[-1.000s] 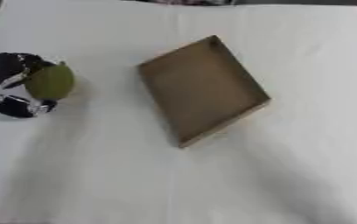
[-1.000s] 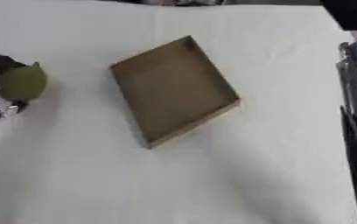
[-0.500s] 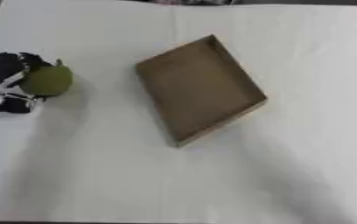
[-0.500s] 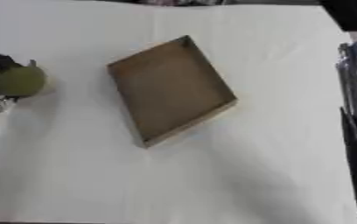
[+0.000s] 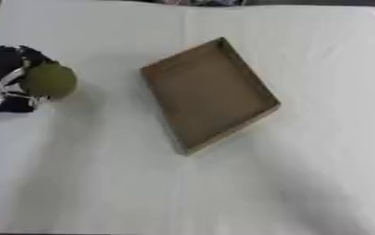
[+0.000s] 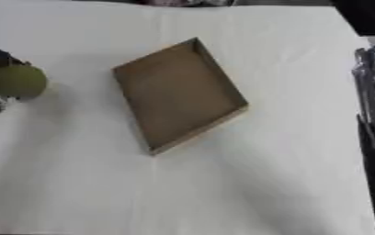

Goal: Pick up objects on the table and place them in the box.

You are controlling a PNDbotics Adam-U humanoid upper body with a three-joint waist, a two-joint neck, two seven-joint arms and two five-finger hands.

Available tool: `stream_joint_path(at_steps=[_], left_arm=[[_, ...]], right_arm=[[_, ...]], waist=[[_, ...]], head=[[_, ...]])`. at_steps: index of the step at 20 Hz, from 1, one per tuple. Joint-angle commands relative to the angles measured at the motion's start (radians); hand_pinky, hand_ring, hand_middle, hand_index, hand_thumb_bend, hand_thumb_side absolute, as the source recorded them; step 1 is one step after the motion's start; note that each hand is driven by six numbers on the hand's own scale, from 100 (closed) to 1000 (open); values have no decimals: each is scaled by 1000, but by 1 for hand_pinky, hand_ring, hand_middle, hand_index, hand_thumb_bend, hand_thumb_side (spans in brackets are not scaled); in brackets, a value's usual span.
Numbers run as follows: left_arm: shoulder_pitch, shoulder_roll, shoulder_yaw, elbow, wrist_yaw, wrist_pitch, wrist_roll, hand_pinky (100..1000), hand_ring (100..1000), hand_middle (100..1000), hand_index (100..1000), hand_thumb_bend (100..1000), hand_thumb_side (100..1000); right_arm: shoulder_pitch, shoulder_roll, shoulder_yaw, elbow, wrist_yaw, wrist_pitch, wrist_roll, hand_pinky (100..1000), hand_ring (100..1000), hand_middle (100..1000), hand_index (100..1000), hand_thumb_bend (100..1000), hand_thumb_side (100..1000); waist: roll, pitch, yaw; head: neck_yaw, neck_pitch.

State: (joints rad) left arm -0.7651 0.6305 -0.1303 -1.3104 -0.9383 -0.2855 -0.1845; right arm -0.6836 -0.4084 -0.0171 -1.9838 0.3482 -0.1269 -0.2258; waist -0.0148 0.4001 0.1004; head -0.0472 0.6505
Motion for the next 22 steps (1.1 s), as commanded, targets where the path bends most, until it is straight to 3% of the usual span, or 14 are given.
stream_joint_path(at_steps=[1,7,14,22], left_arm=[[-35,27,28,-80,-17,5,39,338,516,501,701,180,100],[-73,16,-25,-186,-23,-23,119,281,483,481,675,248,100],[-150,-45,-85,-184,-17,-79,146,296,485,490,675,219,100],[-209,-173,-102,-141,-64,-119,120,298,487,494,673,181,100]], right_arm=[[-10,-10,-4,-16,-8,1,-2,756,558,646,838,100,531],[-26,-24,-9,-16,2,-5,-4,752,560,646,835,100,530],[-56,-83,-15,-16,6,-12,9,746,566,648,831,100,544],[-102,-174,-10,-16,6,18,59,744,584,651,824,100,390]], waist=[[4,-32,2],[6,-40,-1],[4,-54,-10],[-9,-67,-33]], head=[[-4,-1],[-7,9],[-13,27],[12,35]])
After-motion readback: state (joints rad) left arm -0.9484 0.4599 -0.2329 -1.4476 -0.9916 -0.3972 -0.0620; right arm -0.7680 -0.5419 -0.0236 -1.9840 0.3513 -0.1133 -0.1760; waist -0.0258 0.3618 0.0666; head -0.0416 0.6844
